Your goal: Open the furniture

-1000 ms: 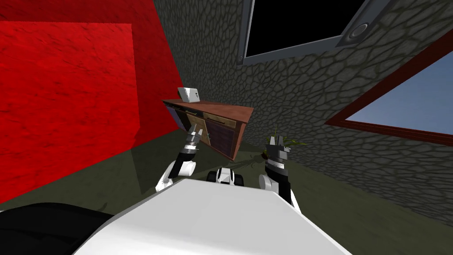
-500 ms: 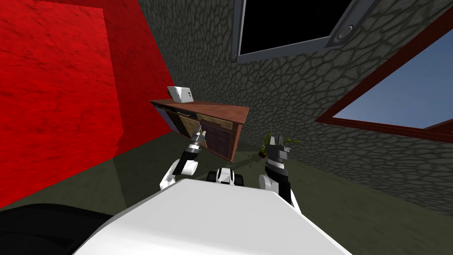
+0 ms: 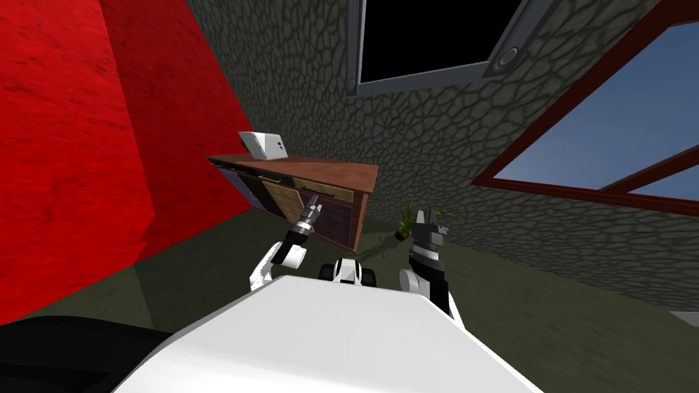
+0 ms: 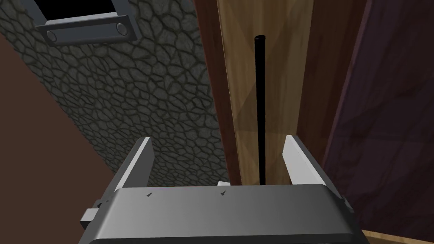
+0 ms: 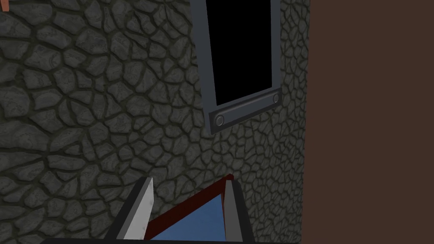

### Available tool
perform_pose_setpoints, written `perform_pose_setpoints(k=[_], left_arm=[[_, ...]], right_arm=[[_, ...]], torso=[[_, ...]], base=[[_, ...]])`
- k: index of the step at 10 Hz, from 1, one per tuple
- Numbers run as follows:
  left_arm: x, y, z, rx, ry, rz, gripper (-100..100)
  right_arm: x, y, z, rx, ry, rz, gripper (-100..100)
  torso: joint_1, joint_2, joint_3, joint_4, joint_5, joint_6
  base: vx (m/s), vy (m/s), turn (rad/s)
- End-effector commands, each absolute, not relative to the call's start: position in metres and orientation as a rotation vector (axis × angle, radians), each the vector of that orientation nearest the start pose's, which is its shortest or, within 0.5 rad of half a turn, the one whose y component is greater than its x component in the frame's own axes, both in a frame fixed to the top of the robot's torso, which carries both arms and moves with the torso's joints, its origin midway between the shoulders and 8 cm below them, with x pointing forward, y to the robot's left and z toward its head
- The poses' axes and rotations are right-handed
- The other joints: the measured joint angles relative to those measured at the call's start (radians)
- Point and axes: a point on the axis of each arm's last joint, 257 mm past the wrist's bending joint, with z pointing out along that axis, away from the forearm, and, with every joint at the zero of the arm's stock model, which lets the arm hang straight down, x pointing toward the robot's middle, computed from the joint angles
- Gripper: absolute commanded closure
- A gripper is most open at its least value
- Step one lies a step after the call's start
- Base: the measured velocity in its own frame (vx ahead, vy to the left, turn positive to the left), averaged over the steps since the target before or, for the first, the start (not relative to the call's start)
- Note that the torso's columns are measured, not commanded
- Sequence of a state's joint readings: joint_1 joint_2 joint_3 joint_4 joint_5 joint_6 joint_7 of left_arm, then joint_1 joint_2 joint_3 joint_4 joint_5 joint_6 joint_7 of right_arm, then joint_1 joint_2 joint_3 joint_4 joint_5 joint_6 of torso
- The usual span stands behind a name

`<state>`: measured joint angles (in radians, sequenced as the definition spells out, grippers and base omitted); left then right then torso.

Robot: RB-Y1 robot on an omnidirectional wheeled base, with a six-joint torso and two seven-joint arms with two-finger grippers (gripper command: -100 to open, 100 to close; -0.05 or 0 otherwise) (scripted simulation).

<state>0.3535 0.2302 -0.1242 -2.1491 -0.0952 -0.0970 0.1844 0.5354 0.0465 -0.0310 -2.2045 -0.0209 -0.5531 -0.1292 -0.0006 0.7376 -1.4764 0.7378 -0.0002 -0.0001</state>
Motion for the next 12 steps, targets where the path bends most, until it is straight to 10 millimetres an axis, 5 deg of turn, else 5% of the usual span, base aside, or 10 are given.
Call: perform_pose_setpoints(k=[1,5,8,9,12], left_arm=[[0.439,0.208,-0.1,-0.854,1.184,-1.336,-100],[0.445,0.2,-0.122,-0.854,1.279,-1.293,-100],[0.444,0.201,-0.115,-0.852,1.266,-1.299,-100],[0.444,0.201,-0.115,-0.854,1.267,-1.298,100],[0.436,0.198,-0.111,-0.846,1.271,-1.309,100]], right_arm=[[0.342,-0.303,-0.01,0.792,0.551,1.374,0],[0.342,-0.303,-0.01,0.792,0.551,1.374,0],[0.342,-0.303,-0.01,0.792,0.551,1.374,0],[0.342,-0.303,-0.01,0.792,0.551,1.374,0],[0.342,-0.303,-0.01,0.791,0.551,1.374,0]], torso=[[0.001,0.002,0.001,0.0,0.0,0.0],[0.0,0.0,0.0,0.0,0.0,0.0],[-0.001,0.0,0.0,0.0,0.0,0.0],[0.0,0.001,0.0,0.0,0.0,0.0],[0.003,0.009,0.006,0.003,0.001,0.0]], base=[[0.06,0.018,-0.124],[0.063,0.012,-0.125],[0.051,-0.005,-0.01],[0.007,-0.001,0.001],[-0.157,0.037,0.04]])
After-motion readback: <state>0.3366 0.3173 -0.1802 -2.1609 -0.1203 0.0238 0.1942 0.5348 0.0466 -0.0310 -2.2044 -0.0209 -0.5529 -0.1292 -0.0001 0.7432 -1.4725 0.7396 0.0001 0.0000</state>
